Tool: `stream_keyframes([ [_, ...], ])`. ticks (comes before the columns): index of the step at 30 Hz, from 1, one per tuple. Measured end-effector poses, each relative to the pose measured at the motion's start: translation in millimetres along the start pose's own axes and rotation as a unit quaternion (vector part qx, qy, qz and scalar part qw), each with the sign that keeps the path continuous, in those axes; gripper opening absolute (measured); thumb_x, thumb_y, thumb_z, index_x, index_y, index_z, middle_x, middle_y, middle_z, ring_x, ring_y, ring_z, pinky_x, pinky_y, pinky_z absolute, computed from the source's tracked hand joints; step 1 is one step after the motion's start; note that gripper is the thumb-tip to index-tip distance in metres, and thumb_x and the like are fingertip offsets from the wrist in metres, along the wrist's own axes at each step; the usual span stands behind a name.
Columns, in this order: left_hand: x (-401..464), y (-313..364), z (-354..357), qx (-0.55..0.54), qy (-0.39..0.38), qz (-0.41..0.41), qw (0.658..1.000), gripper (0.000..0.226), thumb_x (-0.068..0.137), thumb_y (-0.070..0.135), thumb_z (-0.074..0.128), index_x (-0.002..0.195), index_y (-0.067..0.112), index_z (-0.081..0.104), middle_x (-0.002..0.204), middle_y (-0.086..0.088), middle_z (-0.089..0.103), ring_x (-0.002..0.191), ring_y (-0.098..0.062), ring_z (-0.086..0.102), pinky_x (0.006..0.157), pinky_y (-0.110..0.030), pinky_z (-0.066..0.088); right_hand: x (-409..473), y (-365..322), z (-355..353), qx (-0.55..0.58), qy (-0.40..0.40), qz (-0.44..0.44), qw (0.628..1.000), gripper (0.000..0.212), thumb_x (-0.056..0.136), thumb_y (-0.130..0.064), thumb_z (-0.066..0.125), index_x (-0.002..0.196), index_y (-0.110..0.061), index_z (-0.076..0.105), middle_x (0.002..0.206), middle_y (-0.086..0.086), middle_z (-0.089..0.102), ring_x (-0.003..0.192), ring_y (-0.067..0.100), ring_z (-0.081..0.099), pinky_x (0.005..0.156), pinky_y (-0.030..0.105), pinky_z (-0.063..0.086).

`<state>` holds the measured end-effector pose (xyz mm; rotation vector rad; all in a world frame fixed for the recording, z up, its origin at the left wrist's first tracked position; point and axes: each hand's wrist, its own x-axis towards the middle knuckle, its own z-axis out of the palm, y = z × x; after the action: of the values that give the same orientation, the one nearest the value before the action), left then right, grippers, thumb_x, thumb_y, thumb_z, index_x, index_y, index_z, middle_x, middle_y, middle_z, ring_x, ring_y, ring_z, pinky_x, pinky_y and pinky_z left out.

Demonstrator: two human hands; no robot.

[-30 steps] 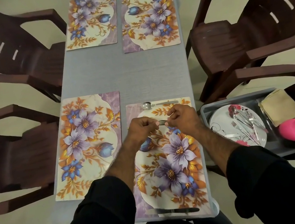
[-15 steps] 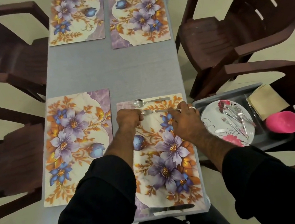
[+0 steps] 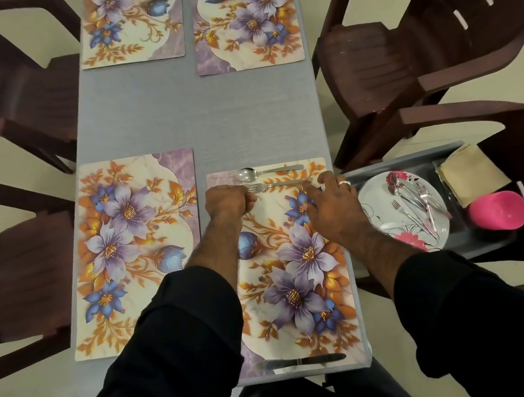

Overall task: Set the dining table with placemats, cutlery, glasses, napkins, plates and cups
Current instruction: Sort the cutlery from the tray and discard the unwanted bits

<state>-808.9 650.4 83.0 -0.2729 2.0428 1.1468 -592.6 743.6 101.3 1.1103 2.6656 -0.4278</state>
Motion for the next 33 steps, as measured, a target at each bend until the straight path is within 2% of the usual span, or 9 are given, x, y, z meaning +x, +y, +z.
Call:
stream_keyframes([
  [5, -0.1, -3.0, -9.4, -0.006, -0.011, 0.013, 1.0, 0.018, 0.097, 0.016, 0.077, 0.089, 0.001, 0.077, 0.074, -0.014, 0.078, 0.061, -0.02, 0.072, 0.075, -0.037, 0.067, -0.3, -2.7, -7.8, 0.011, -0.014, 0.002, 1.0, 0.064, 0.103, -0.05, 0.052, 0.16, -0.029, 0.031, 0.15, 0.013, 0.041, 0.133, 0.037, 0.049, 0.109, 0.053, 0.043],
  [8, -3.3, -5.0, -23.2, -0.015, 0.005, 0.017, 1.0, 0.023, 0.096, 0.024, 0.079, 0.088, 0.003, 0.075, 0.072, -0.014, 0.078, 0.057, -0.02, 0.069, 0.067, -0.034, 0.064, -6.2, -3.1, -14.2, 0.041, -0.023, 0.023, 0.999, 0.071, 0.102, -0.048, 0.054, 0.163, -0.026, 0.024, 0.15, 0.014, 0.042, 0.134, 0.037, 0.049, 0.111, 0.054, 0.041],
  [11, -8.4, -10.3, -36.5, -0.003, 0.027, 0.032, 0.999, 0.021, 0.096, 0.023, 0.075, 0.096, 0.003, 0.072, 0.074, -0.015, 0.077, 0.055, -0.02, 0.066, 0.058, -0.031, 0.057, -21.0, 0.5, -16.9, 0.051, -0.018, 0.037, 0.998, 0.069, 0.101, -0.041, 0.056, 0.161, -0.023, 0.027, 0.152, 0.014, 0.043, 0.135, 0.038, 0.049, 0.112, 0.054, 0.04],
  [17, -32.6, -33.1, -28.5, 0.091, 0.039, 0.137, 0.986, 0.02, 0.097, 0.034, 0.074, 0.095, 0.015, 0.071, 0.092, -0.008, 0.077, 0.084, -0.027, 0.074, 0.079, -0.04, 0.062, -58.6, 19.8, -18.5, 0.096, -0.007, 0.06, 0.994, 0.058, 0.103, -0.044, 0.053, 0.154, -0.026, 0.031, 0.149, 0.01, 0.046, 0.132, 0.032, 0.052, 0.112, 0.053, 0.041],
  [20, -56.6, -44.6, -6.1, 0.106, 0.019, 0.185, 0.977, 0.017, 0.095, 0.033, 0.077, 0.091, 0.016, 0.073, 0.09, -0.003, 0.077, 0.084, -0.024, 0.074, 0.074, -0.034, 0.06, -77.4, 37.2, -19.4, 0.104, 0.012, 0.047, 0.993, 0.058, 0.1, -0.042, 0.057, 0.151, -0.025, 0.034, 0.146, 0.01, 0.049, 0.129, 0.033, 0.055, 0.109, 0.052, 0.044],
  [23, -85.7, -58.6, 23.4, 0.152, 0.022, 0.242, 0.958, 0.017, 0.094, 0.024, 0.076, 0.087, 0.009, 0.073, 0.089, -0.004, 0.076, 0.084, -0.025, 0.069, 0.072, -0.028, 0.047, -89.4, 68.6, -13.3, 0.089, 0.028, 0.023, 0.995, 0.06, 0.098, -0.041, 0.059, 0.151, -0.023, 0.037, 0.145, 0.011, 0.05, 0.126, 0.032, 0.056, 0.106, 0.051, 0.044],
  [26, -115.8, -74.3, 61.1, 0.203, 0.027, 0.286, 0.936, 0.016, 0.097, 0.022, 0.07, 0.085, 0.011, 0.071, 0.085, -0.006, 0.074, 0.082, -0.028, 0.068, 0.069, -0.03, 0.042, -96.9, 113.0, -1.5, 0.097, 0.042, 0.027, 0.994, 0.06, 0.096, -0.041, 0.059, 0.149, -0.018, 0.042, 0.138, 0.013, 0.054, 0.119, 0.035, 0.058, 0.101, 0.051, 0.047],
  [29, -146.1, -93.1, 113.3, 0.204, 0.048, 0.312, 0.927, 0.018, 0.097, 0.029, 0.068, 0.095, 0.012, 0.074, 0.084, -0.001, 0.073, 0.078, -0.024, 0.065, 0.072, -0.032, 0.047, -105.2, 174.5, 21.0, 0.101, 0.035, 0.032, 0.994, 0.063, 0.089, -0.04, 0.055, 0.146, -0.014, 0.049, 0.135, 0.018, 0.057, 0.113, 0.041, 0.06, 0.096, 0.053, 0.05],
  [33, -203.1, -117.5, 193.8, 0.187, 0.028, 0.334, 0.924, 0.019, 0.097, 0.03, 0.072, 0.084, 0.016, 0.068, 0.074, 0.003, 0.067, 0.07, -0.021, 0.064, 0.064, -0.024, 0.051, -142.0, 271.9, 40.8, 0.113, -0.016, 0.05, 0.992, 0.062, 0.082, -0.034, 0.063, 0.141, -0.013, 0.056, 0.125, 0.018, 0.062, 0.107, 0.043, 0.063, 0.09, 0.051, 0.055],
])
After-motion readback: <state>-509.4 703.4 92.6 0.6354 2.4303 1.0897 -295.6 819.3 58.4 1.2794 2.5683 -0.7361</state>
